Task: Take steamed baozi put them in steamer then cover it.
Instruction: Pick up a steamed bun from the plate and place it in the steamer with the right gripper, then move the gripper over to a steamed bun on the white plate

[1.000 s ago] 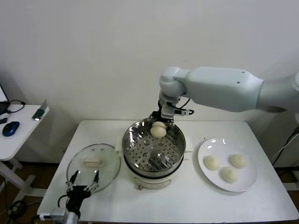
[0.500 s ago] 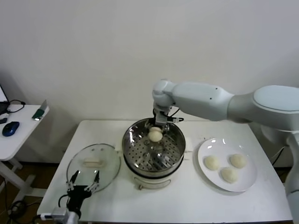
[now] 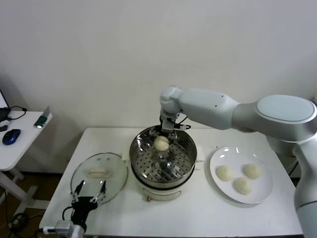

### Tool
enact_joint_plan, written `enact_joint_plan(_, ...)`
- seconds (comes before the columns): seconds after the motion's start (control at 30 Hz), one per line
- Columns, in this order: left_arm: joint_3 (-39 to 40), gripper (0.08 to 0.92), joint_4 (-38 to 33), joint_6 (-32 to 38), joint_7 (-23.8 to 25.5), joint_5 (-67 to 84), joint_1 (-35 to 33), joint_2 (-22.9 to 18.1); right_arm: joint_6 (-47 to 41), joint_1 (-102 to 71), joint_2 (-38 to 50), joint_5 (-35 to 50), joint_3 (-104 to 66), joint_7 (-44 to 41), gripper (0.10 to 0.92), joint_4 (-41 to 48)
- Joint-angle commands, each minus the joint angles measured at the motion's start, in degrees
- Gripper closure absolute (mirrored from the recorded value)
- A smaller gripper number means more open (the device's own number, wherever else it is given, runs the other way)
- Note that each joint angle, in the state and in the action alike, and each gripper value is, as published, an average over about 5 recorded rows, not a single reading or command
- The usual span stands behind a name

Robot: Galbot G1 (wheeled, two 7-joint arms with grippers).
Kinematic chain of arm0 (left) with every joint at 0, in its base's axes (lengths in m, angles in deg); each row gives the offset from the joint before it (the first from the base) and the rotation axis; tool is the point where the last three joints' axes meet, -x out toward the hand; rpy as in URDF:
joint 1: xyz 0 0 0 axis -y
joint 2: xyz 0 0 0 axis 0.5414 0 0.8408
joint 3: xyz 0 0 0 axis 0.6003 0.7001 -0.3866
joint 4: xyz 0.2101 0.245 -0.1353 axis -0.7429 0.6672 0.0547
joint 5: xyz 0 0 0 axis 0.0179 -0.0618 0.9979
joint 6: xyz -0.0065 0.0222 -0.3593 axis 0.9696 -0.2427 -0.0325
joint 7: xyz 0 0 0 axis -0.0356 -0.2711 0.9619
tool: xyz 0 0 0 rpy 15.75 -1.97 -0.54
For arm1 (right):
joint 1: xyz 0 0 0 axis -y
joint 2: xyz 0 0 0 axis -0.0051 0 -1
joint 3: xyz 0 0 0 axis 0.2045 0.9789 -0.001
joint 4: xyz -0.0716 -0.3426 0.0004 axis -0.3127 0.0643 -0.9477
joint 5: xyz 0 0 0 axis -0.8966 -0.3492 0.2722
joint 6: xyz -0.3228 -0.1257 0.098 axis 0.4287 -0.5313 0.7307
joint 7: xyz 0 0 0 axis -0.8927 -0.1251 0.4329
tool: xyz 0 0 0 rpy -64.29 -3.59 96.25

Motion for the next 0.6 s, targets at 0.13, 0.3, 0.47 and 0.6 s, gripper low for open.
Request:
enact_joint_plan(0.13,0.4,0.177,-0.5,-0.1,0.1,-0.3,0.0,-0.2,-10.6,21.1,14.6,35.1,15.6,-6.7,0.203,-11.3)
enact_joint_plan(0.3,0.5,0.177,-0.6,-0.1,0.1,-0.3,0.0,0.1,-27.1,29.8,25.1,46.1,25.5,-5.4,0.203,-16.9)
enact_joint_plan(0.47,0.7,0.177,-0.6,-0.1,0.2,-0.1,0.4,0.4,-39.0,33.1,34.8,42.3,36.9,0.7,0.203,-24.2)
enact_joint_plan(0.6,0.8,0.177,-0.5,-0.1,0.2,0.0,0.9,0.4,-45.5,32.3,39.6,38.7,41.4,5.2,0.203,-30.2)
